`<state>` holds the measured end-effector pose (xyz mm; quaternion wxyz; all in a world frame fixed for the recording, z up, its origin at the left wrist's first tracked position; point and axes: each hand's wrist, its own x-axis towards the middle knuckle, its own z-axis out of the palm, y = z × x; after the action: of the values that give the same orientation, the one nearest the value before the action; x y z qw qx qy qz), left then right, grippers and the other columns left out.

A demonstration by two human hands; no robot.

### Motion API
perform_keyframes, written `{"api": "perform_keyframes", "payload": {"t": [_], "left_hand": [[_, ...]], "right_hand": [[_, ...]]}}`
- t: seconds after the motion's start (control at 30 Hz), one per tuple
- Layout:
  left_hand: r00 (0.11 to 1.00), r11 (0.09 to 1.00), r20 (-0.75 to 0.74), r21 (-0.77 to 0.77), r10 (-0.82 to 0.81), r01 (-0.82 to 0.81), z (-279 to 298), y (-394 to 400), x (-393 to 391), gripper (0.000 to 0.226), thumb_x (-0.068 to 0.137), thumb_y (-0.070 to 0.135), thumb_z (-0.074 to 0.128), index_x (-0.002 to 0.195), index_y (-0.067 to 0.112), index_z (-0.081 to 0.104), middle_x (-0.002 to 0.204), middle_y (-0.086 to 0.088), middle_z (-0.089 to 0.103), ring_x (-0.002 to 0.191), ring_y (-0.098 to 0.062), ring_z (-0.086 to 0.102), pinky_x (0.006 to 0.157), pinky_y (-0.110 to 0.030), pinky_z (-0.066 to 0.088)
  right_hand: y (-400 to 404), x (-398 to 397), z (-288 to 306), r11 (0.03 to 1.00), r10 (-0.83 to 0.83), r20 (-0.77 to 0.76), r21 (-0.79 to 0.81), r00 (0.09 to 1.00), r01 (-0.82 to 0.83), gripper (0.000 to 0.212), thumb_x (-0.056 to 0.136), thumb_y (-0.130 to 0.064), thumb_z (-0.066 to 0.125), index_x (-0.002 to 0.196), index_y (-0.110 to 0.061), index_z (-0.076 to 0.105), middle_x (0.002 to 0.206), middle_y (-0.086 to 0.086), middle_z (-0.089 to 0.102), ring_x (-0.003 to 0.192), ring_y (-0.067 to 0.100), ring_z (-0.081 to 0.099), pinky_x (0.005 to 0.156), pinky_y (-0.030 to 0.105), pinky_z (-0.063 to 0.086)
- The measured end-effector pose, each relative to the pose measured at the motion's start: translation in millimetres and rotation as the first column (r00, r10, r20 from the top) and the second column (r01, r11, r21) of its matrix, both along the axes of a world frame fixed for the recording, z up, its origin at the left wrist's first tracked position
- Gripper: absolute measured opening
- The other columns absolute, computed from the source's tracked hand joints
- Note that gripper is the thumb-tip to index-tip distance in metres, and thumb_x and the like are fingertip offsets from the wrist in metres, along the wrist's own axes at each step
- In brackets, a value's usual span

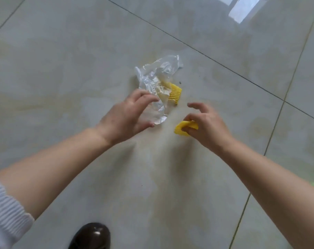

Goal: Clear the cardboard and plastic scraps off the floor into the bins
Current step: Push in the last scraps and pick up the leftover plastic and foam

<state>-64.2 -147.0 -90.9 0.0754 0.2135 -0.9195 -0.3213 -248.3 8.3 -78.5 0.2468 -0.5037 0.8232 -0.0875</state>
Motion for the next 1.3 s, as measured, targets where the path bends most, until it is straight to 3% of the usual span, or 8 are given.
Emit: {"api": "perform_keyframes", "payload": {"t": [0.2, 0.43, 0.57, 0.7, 0.8, 0.93, 1.17, 1.3], "left_hand": [[0.876, 0.974, 0.466, -0.105, -0.129, 0.199, -14, -22, -26, 0.096, 0.076, 0.045, 0.070, 0.148, 0.037, 0.007, 0.157, 0.003, 0.014, 0.123, -0.032, 0.050, 0.084, -0.039, 0.048], [0.924, 0.982, 0.383, -0.178, 0.004, 0.070, -25, -22, -27, 0.055, 0.082, 0.047, 0.062, 0.131, 0.029, 0.047, 0.119, -0.003, 0.053, 0.098, -0.033, 0.060, 0.072, -0.037, 0.048], [0.977, 0.971, 0.211, -0.236, 0.017, 0.034, -34, -23, -21, 0.033, 0.082, 0.042, 0.061, 0.098, 0.013, 0.064, 0.099, -0.008, 0.062, 0.083, -0.034, 0.064, 0.058, -0.033, 0.043], [0.987, 0.945, 0.139, -0.327, 0.078, -0.028, -41, -29, -4, 0.038, 0.075, 0.048, 0.051, 0.074, 0.012, 0.064, 0.092, -0.009, 0.063, 0.085, -0.033, 0.061, 0.075, -0.038, 0.040], [0.997, 0.965, -0.005, -0.251, 0.082, -0.080, -44, -28, 5, 0.016, 0.077, 0.033, 0.051, 0.072, 0.018, 0.053, 0.102, -0.010, 0.067, 0.097, -0.027, 0.061, 0.102, -0.049, 0.033], [0.961, 0.967, -0.109, 0.029, 0.255, -0.254, -25, -11, -5, 0.004, 0.080, 0.014, 0.045, 0.078, 0.016, 0.043, 0.067, -0.005, 0.046, 0.064, -0.022, 0.040, 0.074, -0.040, 0.052], [0.919, 0.843, -0.092, 0.442, 0.383, -0.307, 0, 66, -80, 0.039, 0.085, 0.037, 0.054, 0.111, 0.008, 0.051, 0.088, 0.006, 0.053, 0.075, -0.009, 0.048, 0.065, -0.019, 0.036], [0.960, 0.788, -0.057, 0.586, 0.274, -0.190, 17, 140, -116, 0.031, 0.073, 0.047, 0.071, 0.073, 0.020, 0.055, 0.065, 0.011, 0.054, 0.059, -0.007, 0.049, 0.059, -0.023, 0.042]], "right_hand": [[-68, -14, -8, 0.932, 0.341, -0.062, 0.155, 0.938, -0.329, 0.026, 0.083, -0.030, 0.066, 0.107, -0.020, 0.067, 0.158, 0.003, 0.018, 0.143, 0.023, 0.023, 0.111, 0.034, 0.029], [-83, -15, -11, 0.962, 0.263, -0.157, 0.113, 0.952, -0.247, 0.024, 0.083, -0.011, 0.060, 0.106, -0.014, 0.053, 0.129, 0.010, 0.043, 0.092, 0.037, 0.056, 0.076, 0.036, 0.045], [-73, -4, -19, 0.987, 0.159, -0.155, 0.054, 0.975, -0.152, 0.031, 0.086, -0.013, 0.055, 0.116, -0.012, 0.047, 0.114, 0.011, 0.054, 0.097, 0.036, 0.054, 0.072, 0.034, 0.033], [-69, 0, -23, 0.995, 0.085, -0.098, 0.058, 0.992, -0.079, 0.050, 0.086, -0.019, 0.055, 0.134, -0.024, 0.042, 0.123, 0.007, 0.055, 0.112, 0.031, 0.053, 0.085, 0.033, 0.040], [-64, -2, -25, 0.998, 0.034, -0.096, 0.057, 0.995, -0.029, 0.030, 0.088, -0.030, 0.055, 0.117, -0.021, 0.056, 0.111, 0.008, 0.058, 0.103, 0.032, 0.056, 0.072, 0.032, 0.038], [-46, 1, -18, 0.973, -0.201, 0.029, -0.107, 0.979, 0.203, 0.024, 0.084, -0.030, 0.062, 0.097, -0.010, 0.060, 0.101, 0.008, 0.055, 0.089, 0.027, 0.053, 0.067, 0.027, 0.031], [45, 5, 19, 0.648, -0.652, 0.451, -0.085, 0.609, 0.757, 0.026, 0.074, -0.028, 0.067, 0.076, -0.007, 0.053, 0.071, 0.012, 0.062, 0.073, 0.034, 0.061, 0.066, 0.042, 0.055], [127, 13, 61, 0.439, -0.688, 0.656, 0.036, 0.310, 0.898, 0.019, 0.080, -0.037, 0.071, 0.078, -0.020, 0.064, 0.065, -0.004, 0.059, 0.055, 0.015, 0.059, 0.053, 0.030, 0.049]]}}
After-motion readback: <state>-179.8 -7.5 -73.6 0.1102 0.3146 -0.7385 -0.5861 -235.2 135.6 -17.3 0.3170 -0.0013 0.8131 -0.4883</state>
